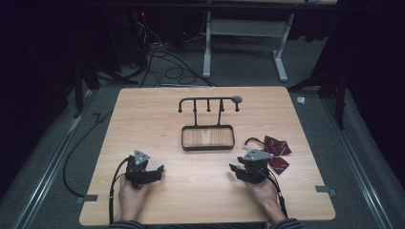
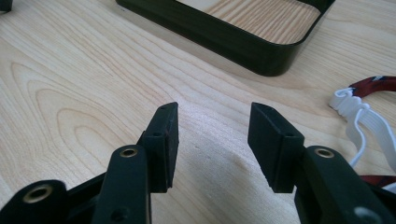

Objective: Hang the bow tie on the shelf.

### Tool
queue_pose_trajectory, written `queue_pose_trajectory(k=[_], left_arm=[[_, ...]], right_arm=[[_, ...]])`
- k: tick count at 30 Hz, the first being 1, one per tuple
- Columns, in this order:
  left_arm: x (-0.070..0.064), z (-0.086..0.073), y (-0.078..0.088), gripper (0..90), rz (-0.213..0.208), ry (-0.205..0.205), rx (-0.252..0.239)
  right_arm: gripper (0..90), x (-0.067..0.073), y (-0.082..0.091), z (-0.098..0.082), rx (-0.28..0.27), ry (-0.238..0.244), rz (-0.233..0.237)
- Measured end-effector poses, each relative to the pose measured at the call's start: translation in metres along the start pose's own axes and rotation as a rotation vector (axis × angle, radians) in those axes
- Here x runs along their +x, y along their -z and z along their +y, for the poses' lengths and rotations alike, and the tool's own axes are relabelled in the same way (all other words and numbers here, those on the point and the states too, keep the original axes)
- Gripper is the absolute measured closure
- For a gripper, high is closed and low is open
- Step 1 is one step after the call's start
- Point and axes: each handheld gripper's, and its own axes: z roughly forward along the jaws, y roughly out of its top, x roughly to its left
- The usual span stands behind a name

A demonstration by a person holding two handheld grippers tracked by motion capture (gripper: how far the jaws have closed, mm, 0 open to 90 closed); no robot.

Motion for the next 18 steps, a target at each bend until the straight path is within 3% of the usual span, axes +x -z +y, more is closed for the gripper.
queue_pose_trajectory(k=[18], left_arm=[[0.0,0.0,0.0,20.0,0.0,0.0,0.0]], right_arm=[[58.9,-0.014,0.024,0.004,-0.032,-0.016,-0.011]])
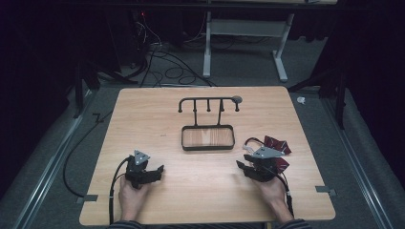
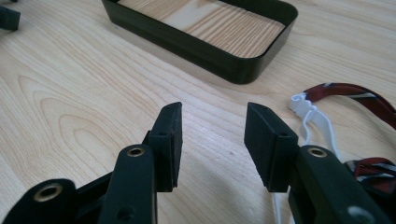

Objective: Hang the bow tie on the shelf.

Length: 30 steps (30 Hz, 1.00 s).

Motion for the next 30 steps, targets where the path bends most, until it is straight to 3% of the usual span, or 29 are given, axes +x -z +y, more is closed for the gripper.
queue_pose_trajectory(k=[5,15,30], left_arm=[[0.0,0.0,0.0,20.1,0.001,0.0,0.0],[0.0,0.0,0.0,20.0,0.0,0.0,0.0],[0.0,0.0,0.0,20.1,0.0,0.0,0.0]], right_arm=[[60.6,-0.007,0.006,0.0,-0.015,-0.025,-0.008],[65.4,-0.021,0.016,0.004,-0.026,-0.026,-0.045],[69.3,-0.042,0.014,0.014,-0.029,-0.07,-0.067]])
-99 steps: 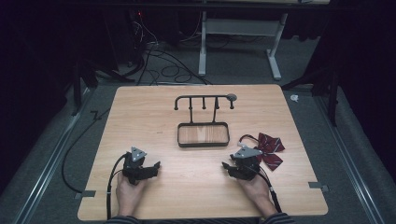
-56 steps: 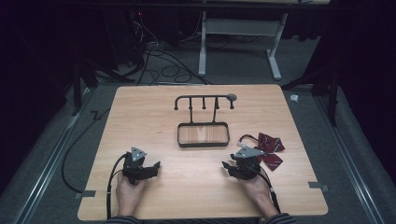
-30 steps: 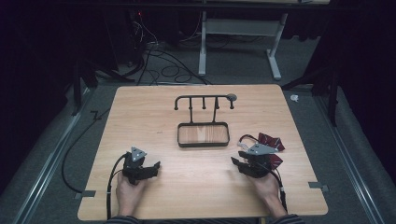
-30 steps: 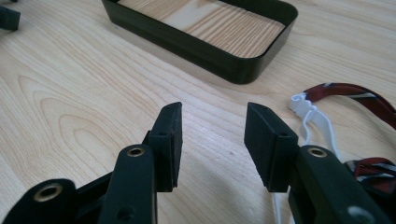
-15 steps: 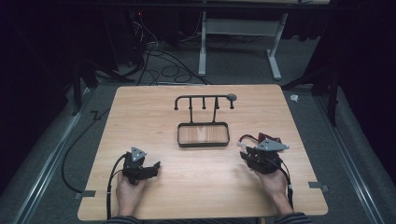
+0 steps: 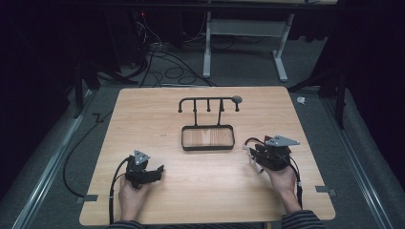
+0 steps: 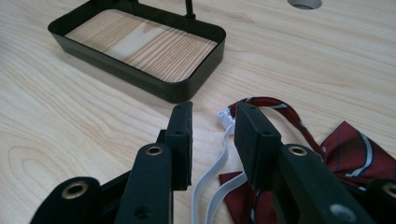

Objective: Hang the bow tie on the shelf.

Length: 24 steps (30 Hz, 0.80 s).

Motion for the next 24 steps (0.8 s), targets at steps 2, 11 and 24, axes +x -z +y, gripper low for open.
queue_pose_trajectory(k=[2,11,24], left_arm=[[0.0,0.0,0.0,20.1,0.001,0.0,0.0],[0.0,0.0,0.0,20.1,0.0,0.0,0.0],[0.0,0.0,0.0,20.0,0.0,0.0,0.0]], right_arm=[[69.6,-0.002,-0.001,0.002,-0.006,-0.005,0.0],[71.2,-0.008,-0.01,0.008,0.027,-0.002,-0.005],[72.6,-0.022,-0.022,0.024,0.046,-0.01,-0.036]])
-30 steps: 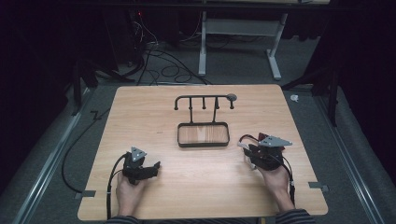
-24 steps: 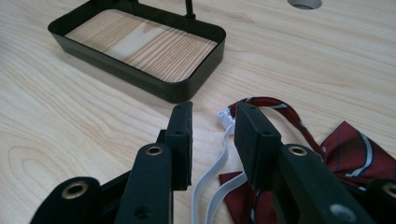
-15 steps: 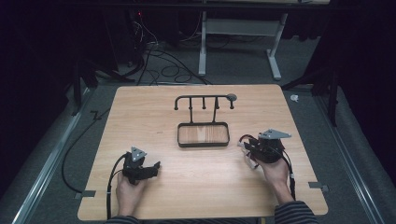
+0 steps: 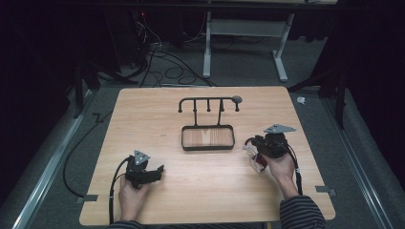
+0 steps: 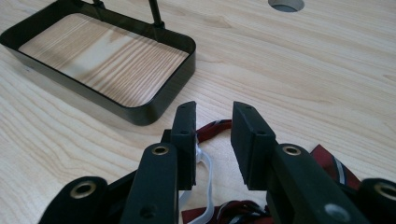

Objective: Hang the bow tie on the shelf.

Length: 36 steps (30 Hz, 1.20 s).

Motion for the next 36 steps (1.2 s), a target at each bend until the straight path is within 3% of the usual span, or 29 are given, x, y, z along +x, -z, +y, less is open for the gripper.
queue_pose_trajectory(k=[17,36], left_arm=[[0.0,0.0,0.0,20.0,0.001,0.0,0.0],[0.0,0.0,0.0,20.0,0.001,0.0,0.0]], right_arm=[[71.6,-0.024,-0.027,0.01,0.094,-0.014,-0.049],[76.8,-0.036,-0.048,0.001,0.167,-0.038,-0.032]])
